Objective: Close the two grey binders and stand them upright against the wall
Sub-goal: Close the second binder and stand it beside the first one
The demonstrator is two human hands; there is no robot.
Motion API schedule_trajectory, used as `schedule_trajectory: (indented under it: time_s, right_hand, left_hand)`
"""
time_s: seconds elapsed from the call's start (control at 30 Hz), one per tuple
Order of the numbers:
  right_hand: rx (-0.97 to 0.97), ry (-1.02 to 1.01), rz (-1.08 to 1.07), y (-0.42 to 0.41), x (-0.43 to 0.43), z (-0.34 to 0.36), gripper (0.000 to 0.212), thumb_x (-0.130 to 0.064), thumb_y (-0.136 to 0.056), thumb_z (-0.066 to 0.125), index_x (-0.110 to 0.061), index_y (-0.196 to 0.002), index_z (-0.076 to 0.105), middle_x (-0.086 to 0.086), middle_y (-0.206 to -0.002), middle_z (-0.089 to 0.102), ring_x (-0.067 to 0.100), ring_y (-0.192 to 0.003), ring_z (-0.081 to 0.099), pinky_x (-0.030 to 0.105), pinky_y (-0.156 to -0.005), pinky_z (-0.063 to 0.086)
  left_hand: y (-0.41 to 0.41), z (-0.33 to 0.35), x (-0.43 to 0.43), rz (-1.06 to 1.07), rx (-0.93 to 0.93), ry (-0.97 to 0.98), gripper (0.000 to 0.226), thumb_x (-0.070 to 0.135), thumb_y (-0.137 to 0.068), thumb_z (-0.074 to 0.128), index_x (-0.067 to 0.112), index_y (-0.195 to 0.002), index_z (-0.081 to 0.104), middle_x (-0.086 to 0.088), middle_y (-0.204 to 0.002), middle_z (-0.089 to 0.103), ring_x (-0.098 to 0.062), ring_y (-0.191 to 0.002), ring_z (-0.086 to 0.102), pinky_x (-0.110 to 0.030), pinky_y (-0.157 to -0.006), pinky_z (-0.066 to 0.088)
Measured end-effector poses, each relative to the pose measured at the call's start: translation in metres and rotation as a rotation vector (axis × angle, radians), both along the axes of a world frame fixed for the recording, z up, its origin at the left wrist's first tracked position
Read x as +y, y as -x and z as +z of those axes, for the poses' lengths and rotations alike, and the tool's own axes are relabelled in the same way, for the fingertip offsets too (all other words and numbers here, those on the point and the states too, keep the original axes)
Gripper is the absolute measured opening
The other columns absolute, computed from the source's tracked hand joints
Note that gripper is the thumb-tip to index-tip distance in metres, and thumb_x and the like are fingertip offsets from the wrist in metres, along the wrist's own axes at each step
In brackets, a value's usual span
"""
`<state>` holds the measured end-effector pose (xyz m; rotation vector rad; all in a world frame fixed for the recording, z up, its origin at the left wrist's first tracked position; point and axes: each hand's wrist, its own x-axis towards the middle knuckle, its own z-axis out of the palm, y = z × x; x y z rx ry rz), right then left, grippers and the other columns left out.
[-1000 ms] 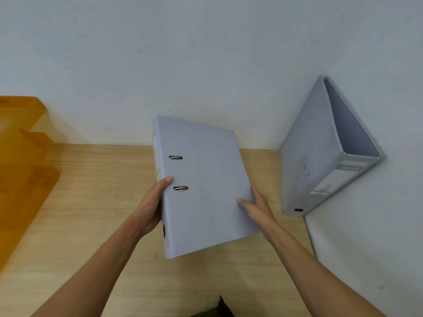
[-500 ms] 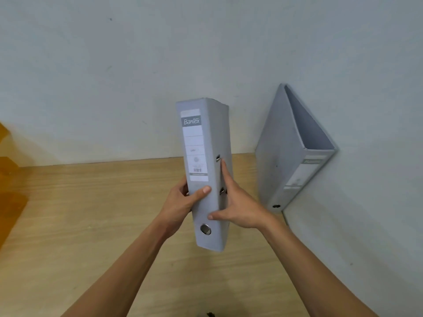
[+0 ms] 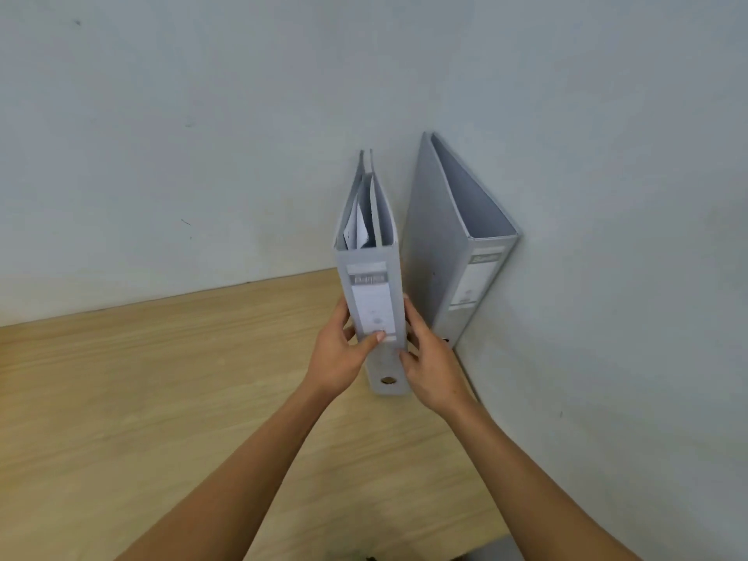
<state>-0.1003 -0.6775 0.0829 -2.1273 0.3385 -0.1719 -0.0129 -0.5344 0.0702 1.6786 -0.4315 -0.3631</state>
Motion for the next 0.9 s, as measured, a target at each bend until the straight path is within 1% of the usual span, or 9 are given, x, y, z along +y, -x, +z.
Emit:
schedule_trajectory:
  time_s: [0.13,0.2,0.27,0.33,0.4,0.53,0.7,0.83,0.9]
  right_hand:
    - [0.013,-0.057,-0.098,0.005,-0.012,-0.006,0.07,-0.009,-0.099,0.056,-0.038,-0.157,0.03,-0.008,-0.15,0.055,0.01,-0.135,0.054,0.039,-0.111,0.048]
    - [0.011,-0.082,-0.149,0.006,-0.015,-0.007,0.066,-0.007,-0.097,0.057,-0.037,-0.153,0.038,-0.008,-0.144,0.06,0.01,-0.131,0.058,0.033,-0.109,0.05]
    - [0.017,-0.079,-0.19,0.008,-0.019,-0.008,0.06,-0.006,-0.095,0.058,-0.035,-0.147,0.047,-0.013,-0.134,0.066,0.0,-0.116,0.064,0.017,-0.099,0.052]
    - [0.026,-0.061,-0.25,0.008,-0.022,-0.01,0.052,-0.008,-0.094,0.06,-0.032,-0.139,0.056,-0.015,-0.12,0.067,-0.003,-0.101,0.065,0.006,-0.082,0.05]
    - [0.04,-0.116,-0.37,0.006,-0.025,-0.015,0.039,-0.01,-0.093,0.064,-0.021,-0.13,0.062,-0.004,-0.115,0.069,0.011,-0.099,0.068,0.015,-0.078,0.053]
    - [0.086,-0.463,-0.63,0.001,-0.033,-0.017,0.033,-0.019,-0.09,0.073,-0.006,-0.117,0.061,0.007,-0.103,0.071,0.017,-0.086,0.073,0.025,-0.061,0.061]
    - [0.115,-0.508,-0.621,-0.01,-0.048,-0.017,0.025,-0.01,-0.092,0.068,-0.006,-0.117,0.063,0.003,-0.098,0.071,0.016,-0.083,0.07,0.044,-0.087,0.062]
    - [0.125,-0.583,-0.585,-0.014,-0.047,-0.023,0.027,0.004,-0.092,0.059,-0.007,-0.116,0.061,0.01,-0.115,0.071,0.02,-0.096,0.068,0.045,-0.093,0.059]
    - [0.117,-0.596,-0.56,-0.017,-0.047,-0.024,0.03,0.005,-0.093,0.057,-0.007,-0.12,0.062,0.009,-0.121,0.07,0.02,-0.102,0.068,0.043,-0.094,0.059]
  left_hand:
    - [-0.007,-0.007,-0.015,-0.123,0.016,-0.12,0.084,0.021,-0.084,0.08,0.026,-0.155,0.036,0.042,-0.118,0.062,0.027,-0.111,0.055,-0.002,-0.082,0.049]
    - [-0.011,-0.009,-0.021,-0.193,0.065,-0.167,0.094,0.024,-0.081,0.083,0.028,-0.158,0.029,0.041,-0.118,0.059,0.031,-0.106,0.054,0.0,-0.077,0.048]
    - [-0.013,-0.01,-0.031,-0.25,0.091,-0.236,0.101,0.025,-0.079,0.086,0.026,-0.159,0.025,0.034,-0.118,0.059,0.019,-0.111,0.061,0.0,-0.076,0.047]
    - [-0.015,-0.013,-0.04,-0.277,0.096,-0.293,0.107,0.022,-0.078,0.086,0.023,-0.161,0.019,0.015,-0.128,0.064,-0.013,-0.128,0.061,-0.014,-0.091,0.05]
    - [-0.017,-0.016,-0.048,-0.296,0.098,-0.324,0.114,0.021,-0.081,0.085,0.02,-0.163,0.007,-0.003,-0.146,0.058,-0.026,-0.136,0.054,-0.035,-0.108,0.047]
    - [-0.019,-0.014,-0.07,-0.344,0.118,-0.347,0.116,0.021,-0.09,0.076,0.016,-0.162,-0.014,-0.011,-0.158,0.046,-0.03,-0.144,0.047,-0.047,-0.117,0.039]
    - [-0.028,-0.014,-0.082,-0.319,0.142,-0.318,0.114,0.017,-0.091,0.074,0.017,-0.162,-0.016,-0.009,-0.162,0.041,-0.029,-0.146,0.043,-0.047,-0.118,0.038]
    - [-0.035,-0.017,-0.085,-0.266,0.133,-0.309,0.104,0.012,-0.093,0.071,0.019,-0.163,-0.006,-0.003,-0.149,0.052,-0.029,-0.137,0.052,-0.036,-0.096,0.049]
    - [-0.039,-0.017,-0.088,-0.246,0.126,-0.311,0.102,0.012,-0.093,0.071,0.017,-0.163,-0.003,-0.005,-0.151,0.052,-0.028,-0.138,0.052,-0.038,-0.103,0.047]
